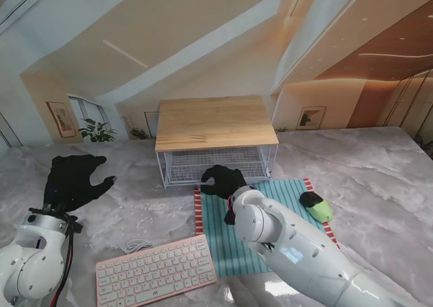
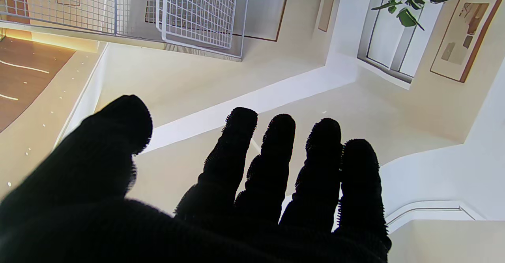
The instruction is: Unroll the mouse pad and set up the keyboard and mouse from the tabletop organizer
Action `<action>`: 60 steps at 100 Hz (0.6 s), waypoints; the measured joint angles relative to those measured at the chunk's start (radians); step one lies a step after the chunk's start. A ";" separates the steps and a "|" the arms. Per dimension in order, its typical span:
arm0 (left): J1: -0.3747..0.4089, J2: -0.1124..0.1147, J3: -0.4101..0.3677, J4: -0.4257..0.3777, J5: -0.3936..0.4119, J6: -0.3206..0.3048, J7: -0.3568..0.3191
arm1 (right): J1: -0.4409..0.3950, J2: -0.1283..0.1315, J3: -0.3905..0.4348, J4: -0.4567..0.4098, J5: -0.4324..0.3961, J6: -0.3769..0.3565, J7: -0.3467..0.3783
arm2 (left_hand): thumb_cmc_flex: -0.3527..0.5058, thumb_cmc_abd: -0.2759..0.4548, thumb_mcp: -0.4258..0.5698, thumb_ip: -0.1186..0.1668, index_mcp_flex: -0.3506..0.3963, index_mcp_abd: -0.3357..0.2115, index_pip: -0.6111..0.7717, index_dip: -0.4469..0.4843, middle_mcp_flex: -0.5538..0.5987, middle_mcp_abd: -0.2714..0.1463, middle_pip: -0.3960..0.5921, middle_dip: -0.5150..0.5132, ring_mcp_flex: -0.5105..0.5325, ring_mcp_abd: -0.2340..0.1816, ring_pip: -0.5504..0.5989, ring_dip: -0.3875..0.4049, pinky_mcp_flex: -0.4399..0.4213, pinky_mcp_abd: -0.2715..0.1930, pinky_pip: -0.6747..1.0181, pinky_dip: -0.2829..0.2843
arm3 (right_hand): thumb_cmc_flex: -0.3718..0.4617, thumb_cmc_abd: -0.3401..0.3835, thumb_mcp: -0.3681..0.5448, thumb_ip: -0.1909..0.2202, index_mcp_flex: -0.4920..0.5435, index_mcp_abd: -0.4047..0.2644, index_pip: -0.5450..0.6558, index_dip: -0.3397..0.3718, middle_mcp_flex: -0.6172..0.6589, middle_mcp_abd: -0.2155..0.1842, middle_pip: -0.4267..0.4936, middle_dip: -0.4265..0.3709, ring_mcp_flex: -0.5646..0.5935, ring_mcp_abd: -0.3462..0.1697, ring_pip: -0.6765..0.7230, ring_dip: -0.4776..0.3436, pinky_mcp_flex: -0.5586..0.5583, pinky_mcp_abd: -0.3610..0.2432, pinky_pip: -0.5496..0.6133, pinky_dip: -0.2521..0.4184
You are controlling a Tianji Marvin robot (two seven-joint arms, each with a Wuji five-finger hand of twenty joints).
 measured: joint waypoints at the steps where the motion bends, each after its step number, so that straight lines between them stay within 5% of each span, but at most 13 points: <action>1: 0.000 0.000 0.001 0.000 0.000 0.000 0.000 | -0.006 0.002 0.007 -0.009 0.001 -0.002 0.001 | 0.000 0.000 0.000 0.000 0.000 0.000 0.000 0.000 0.000 0.000 0.000 0.000 0.000 0.000 0.000 0.000 0.000 0.000 0.000 0.000 | -0.002 0.000 -0.001 0.000 0.000 0.000 0.000 0.000 0.003 0.001 0.005 0.000 0.002 0.003 -0.001 0.000 0.001 0.003 0.001 0.000; 60: -0.045 0.000 0.086 0.054 -0.062 0.001 -0.004 | -0.305 0.087 0.290 -0.275 -0.124 -0.226 0.013 | 0.000 0.000 0.000 0.000 0.000 0.000 -0.003 0.000 0.000 0.000 -0.009 0.000 -0.012 0.000 -0.003 -0.001 0.000 -0.002 -0.002 -0.010 | -0.029 -0.011 -0.051 0.003 0.001 -0.014 -0.015 -0.004 0.066 0.015 -0.036 -0.006 0.002 0.008 -0.035 -0.013 0.009 0.018 0.003 0.000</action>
